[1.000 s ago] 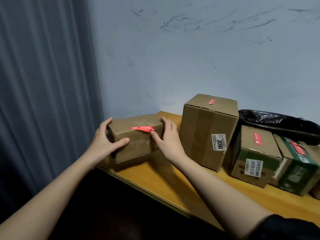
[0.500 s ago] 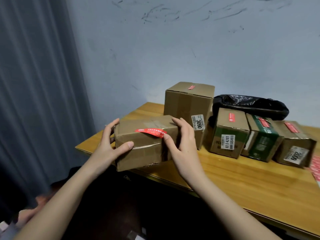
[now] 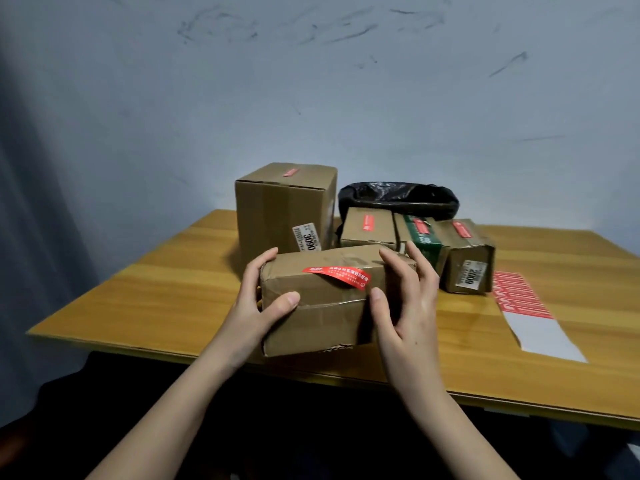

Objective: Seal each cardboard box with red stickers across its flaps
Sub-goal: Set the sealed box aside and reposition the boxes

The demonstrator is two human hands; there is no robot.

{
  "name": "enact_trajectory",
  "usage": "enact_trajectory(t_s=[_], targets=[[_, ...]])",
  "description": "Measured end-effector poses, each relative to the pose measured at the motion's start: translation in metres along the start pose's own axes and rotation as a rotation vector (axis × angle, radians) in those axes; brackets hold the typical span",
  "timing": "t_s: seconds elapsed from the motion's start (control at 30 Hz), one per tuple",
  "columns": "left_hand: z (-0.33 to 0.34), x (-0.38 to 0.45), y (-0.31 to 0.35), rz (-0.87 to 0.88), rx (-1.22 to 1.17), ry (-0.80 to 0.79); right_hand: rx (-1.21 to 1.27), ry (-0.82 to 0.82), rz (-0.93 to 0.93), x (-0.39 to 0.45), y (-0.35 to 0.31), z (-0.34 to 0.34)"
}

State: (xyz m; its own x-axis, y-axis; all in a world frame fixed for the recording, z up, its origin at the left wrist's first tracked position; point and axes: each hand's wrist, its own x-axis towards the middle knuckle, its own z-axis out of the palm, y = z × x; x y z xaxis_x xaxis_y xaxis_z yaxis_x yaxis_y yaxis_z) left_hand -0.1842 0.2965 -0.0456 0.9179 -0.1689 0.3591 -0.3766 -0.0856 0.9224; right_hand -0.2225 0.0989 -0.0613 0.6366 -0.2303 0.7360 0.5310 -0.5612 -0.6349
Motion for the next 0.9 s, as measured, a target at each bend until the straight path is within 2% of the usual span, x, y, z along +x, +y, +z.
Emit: enact_trajectory(t_s=[0.3, 0.5, 0.9], targets=[[0.038, 0.027, -0.002, -0.040, -0.087, -0.060, -0.159, 0.080, -0.048, 0.017, 0.027, -0.029], [0.044, 0.039, -0.003, -0.070, -0.132, -0.073, -0.323, 0.094, -0.168, 0.035, 0.030, -0.041], [0.048, 0.048, -0.011, -0.089, -0.120, -0.062, -0.402, 0.000, -0.188, 0.054, 0.039, -0.049]])
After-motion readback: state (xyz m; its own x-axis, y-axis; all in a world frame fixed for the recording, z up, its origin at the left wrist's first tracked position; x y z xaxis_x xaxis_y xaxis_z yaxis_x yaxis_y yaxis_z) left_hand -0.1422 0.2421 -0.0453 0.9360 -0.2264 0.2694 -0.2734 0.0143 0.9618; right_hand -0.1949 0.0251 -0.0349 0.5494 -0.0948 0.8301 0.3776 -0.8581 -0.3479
